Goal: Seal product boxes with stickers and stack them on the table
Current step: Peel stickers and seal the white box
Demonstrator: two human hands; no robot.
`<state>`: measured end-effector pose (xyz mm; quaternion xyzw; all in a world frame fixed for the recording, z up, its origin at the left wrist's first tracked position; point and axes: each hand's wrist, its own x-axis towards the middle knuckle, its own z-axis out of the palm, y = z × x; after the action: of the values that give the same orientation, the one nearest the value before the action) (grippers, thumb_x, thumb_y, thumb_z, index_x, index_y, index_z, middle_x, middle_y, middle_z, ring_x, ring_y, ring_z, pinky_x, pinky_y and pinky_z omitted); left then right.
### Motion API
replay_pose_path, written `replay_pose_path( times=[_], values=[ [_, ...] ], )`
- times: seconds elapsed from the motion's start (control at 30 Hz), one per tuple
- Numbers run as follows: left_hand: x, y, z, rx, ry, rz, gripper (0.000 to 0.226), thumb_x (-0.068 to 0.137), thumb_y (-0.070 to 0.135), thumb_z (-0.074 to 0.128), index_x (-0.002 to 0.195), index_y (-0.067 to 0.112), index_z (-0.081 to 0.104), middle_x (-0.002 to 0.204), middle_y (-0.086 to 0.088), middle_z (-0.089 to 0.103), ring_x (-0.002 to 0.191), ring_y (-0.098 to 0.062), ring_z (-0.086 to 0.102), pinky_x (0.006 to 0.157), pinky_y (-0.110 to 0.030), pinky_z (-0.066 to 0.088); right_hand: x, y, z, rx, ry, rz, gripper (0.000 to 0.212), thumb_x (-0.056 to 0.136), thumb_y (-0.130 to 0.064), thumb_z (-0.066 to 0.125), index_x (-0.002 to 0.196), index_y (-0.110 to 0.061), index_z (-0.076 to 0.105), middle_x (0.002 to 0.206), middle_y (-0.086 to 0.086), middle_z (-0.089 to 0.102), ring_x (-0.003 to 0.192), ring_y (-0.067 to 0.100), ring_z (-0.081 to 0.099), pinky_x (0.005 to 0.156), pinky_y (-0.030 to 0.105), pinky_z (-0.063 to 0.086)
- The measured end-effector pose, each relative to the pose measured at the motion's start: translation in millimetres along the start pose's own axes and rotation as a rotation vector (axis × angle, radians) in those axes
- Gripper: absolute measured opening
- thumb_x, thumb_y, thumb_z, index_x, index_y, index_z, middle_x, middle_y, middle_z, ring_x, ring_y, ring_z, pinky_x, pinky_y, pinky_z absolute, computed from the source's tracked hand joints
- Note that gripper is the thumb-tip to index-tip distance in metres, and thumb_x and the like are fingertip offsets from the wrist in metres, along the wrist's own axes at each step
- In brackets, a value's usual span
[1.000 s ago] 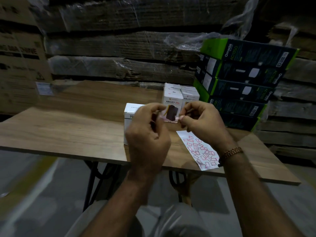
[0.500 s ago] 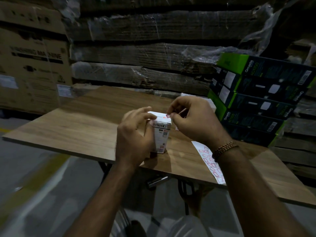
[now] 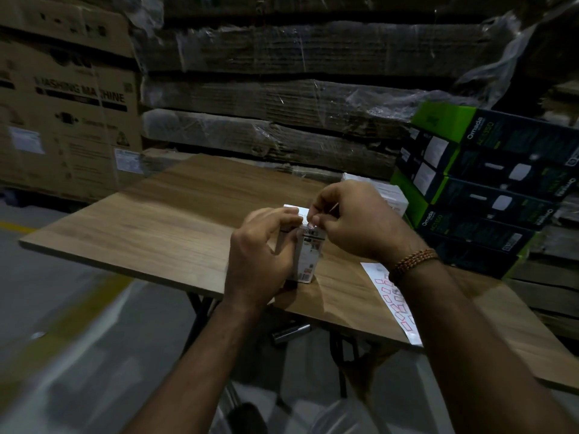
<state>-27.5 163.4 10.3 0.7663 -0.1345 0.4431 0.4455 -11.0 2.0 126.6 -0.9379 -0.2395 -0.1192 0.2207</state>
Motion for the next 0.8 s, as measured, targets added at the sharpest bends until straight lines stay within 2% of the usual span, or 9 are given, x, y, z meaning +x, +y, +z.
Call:
replay_pose_path(
  times=[0.17, 0.33, 0.57, 0.8],
  values=[
    [-1.4, 0.6, 2.2, -0.006, 0.034, -0.018, 0.026, 0.092, 0.021, 0.079, 0.118, 0.016, 0.079, 0.123, 0.006, 0.075, 0.123, -0.005, 0.065, 0.100, -0.027, 0.056, 1.0, -6.4, -2.0, -0.062, -0.039, -0.016, 0.021, 0.099, -0.009, 0.071, 0.094, -0.029, 0.075, 0.099, -0.011, 0.070, 0.092, 0.002, 0.063, 0.070, 0.015, 0.049],
    [-3.0, 1.7, 2.9, -0.020, 0.035, -0.038, 0.034, 0.089, 0.022, 0.082, 0.123, 0.018, 0.078, 0.124, 0.005, 0.074, 0.122, -0.003, 0.064, 0.100, -0.025, 0.056, 2.1, -10.4, -2.0, -0.103, -0.052, -0.024, 0.019, 0.098, -0.011, 0.072, 0.101, -0.028, 0.076, 0.105, -0.010, 0.069, 0.100, 0.004, 0.062, 0.071, 0.014, 0.048],
    [-5.5, -3.1, 0.8, -0.018, -0.009, -0.065, 0.044, 0.087, 0.015, 0.085, 0.129, 0.018, 0.073, 0.130, 0.003, 0.071, 0.125, -0.005, 0.064, 0.102, -0.023, 0.056, 4.8, -16.5, -1.6, -0.212, -0.032, -0.066, 0.014, 0.097, -0.019, 0.075, 0.106, -0.030, 0.077, 0.101, -0.013, 0.060, 0.097, 0.003, 0.055, 0.063, 0.012, 0.037],
    [-2.9, -0.6, -0.2, -0.021, -0.003, -0.055, 0.032, 0.093, 0.024, 0.081, 0.125, 0.020, 0.075, 0.124, 0.004, 0.073, 0.121, -0.004, 0.064, 0.100, -0.015, 0.052, 2.7, -25.1, -1.7, -0.340, -0.002, -0.136, 0.016, 0.097, -0.022, 0.075, 0.112, -0.026, 0.078, 0.111, -0.006, 0.072, 0.105, 0.007, 0.062, 0.080, 0.022, 0.047]
  ],
)
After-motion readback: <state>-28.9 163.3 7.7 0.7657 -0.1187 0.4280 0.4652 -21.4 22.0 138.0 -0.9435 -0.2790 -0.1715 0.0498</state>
